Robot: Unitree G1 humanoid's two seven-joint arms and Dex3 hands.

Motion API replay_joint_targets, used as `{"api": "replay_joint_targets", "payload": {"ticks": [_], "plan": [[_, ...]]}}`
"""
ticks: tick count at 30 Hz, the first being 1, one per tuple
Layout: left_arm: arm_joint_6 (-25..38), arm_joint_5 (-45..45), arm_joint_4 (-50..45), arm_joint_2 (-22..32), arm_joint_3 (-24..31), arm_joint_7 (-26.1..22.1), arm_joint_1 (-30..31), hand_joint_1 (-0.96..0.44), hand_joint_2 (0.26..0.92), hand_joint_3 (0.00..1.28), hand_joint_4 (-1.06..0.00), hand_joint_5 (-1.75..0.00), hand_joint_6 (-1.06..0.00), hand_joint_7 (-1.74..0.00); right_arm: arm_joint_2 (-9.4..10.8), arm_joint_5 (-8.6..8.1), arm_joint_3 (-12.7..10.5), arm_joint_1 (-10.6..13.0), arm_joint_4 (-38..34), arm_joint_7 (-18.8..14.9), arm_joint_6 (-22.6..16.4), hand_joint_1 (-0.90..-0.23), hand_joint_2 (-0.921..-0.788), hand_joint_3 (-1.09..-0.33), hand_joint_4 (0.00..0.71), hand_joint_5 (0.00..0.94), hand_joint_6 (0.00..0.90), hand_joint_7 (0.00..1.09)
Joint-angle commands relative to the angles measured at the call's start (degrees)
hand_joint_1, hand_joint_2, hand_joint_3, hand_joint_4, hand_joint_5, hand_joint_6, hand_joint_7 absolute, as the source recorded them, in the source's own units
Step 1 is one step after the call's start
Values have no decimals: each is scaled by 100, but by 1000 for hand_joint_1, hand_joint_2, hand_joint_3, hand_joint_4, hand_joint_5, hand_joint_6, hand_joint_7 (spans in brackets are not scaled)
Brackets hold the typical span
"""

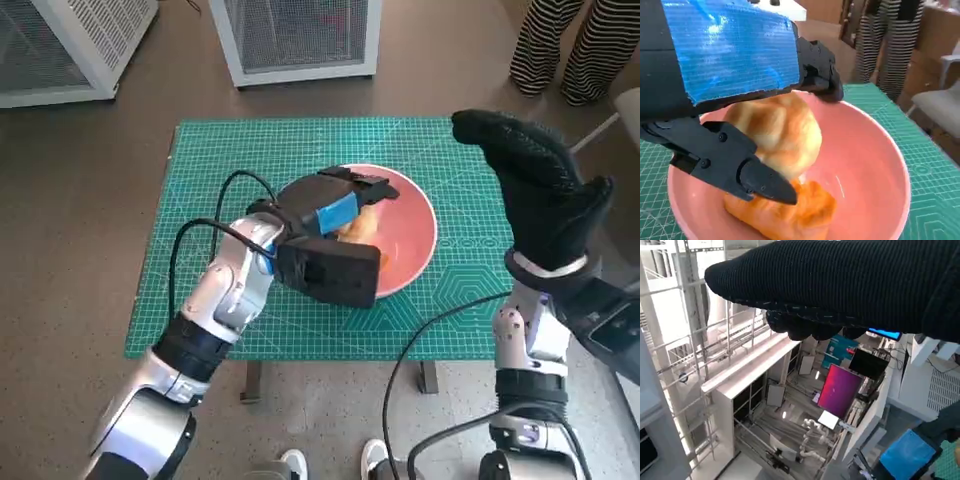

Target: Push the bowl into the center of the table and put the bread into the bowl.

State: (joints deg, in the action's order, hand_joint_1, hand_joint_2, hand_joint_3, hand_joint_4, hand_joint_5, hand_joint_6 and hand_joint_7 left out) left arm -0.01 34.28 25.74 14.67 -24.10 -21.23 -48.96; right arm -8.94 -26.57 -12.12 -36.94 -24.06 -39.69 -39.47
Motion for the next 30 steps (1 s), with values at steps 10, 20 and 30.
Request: {"api": "replay_joint_targets", "payload": {"ticks": [10,20,30], "plan": [[-1531,-1691,487,305,1053,-80,167,-701,921,183,1,1,-29,-295,-27,133,102,76,-99,19,38,-605,-921,-633,246,0,44,538],[-1884,-3594,191,99,2232,-370,569,-682,921,299,-23,-11,-57,-304,-27,160,161,24,-157,24,60,-620,-921,-633,242,0,34,546],[-1569,-5189,-1348,-336,3101,-233,1414,-607,921,456,-140,-41,-2,-527,5,221,216,-51,-70,103,198,-602,-921,-642,240,0,24,559]]}}
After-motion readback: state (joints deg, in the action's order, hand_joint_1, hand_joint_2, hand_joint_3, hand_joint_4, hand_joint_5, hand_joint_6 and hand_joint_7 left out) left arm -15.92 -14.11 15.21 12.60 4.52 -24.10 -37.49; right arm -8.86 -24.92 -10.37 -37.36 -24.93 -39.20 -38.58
